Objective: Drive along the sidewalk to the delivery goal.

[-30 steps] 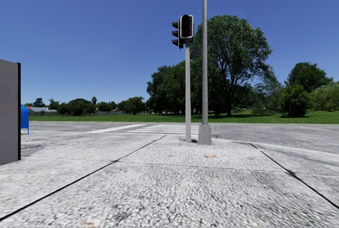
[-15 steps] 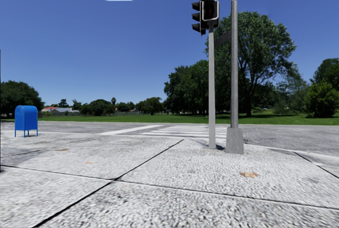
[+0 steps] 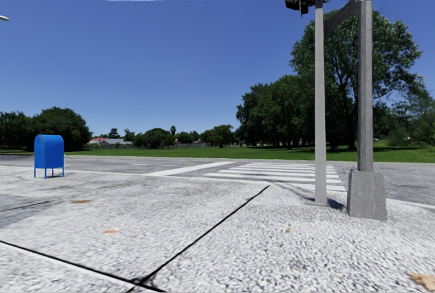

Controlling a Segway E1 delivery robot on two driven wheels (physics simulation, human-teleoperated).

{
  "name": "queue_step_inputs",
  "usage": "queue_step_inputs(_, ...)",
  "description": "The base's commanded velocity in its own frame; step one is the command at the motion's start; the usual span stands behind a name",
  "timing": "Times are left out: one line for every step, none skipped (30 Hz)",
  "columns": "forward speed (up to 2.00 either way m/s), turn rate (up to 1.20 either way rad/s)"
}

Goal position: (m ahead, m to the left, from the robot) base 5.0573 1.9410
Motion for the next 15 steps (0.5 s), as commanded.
queue_step_inputs(1.8,0.37)
queue_step_inputs(1.8,0.37)
queue_step_inputs(1.8,0.37)
queue_step_inputs(1.8,0.37)
queue_step_inputs(1.8,0.37)
queue_step_inputs(1.8,0.37)
queue_step_inputs(1.8,0.36)
queue_step_inputs(1.8,0.36)
queue_step_inputs(1.8,0.36)
queue_step_inputs(1.8,0.36)
queue_step_inputs(1.8,0.36)
queue_step_inputs(1.8,0.4)
queue_step_inputs(1.8,0.4)
queue_step_inputs(1.8,0.43)
queue_step_inputs(1.8,0.43)
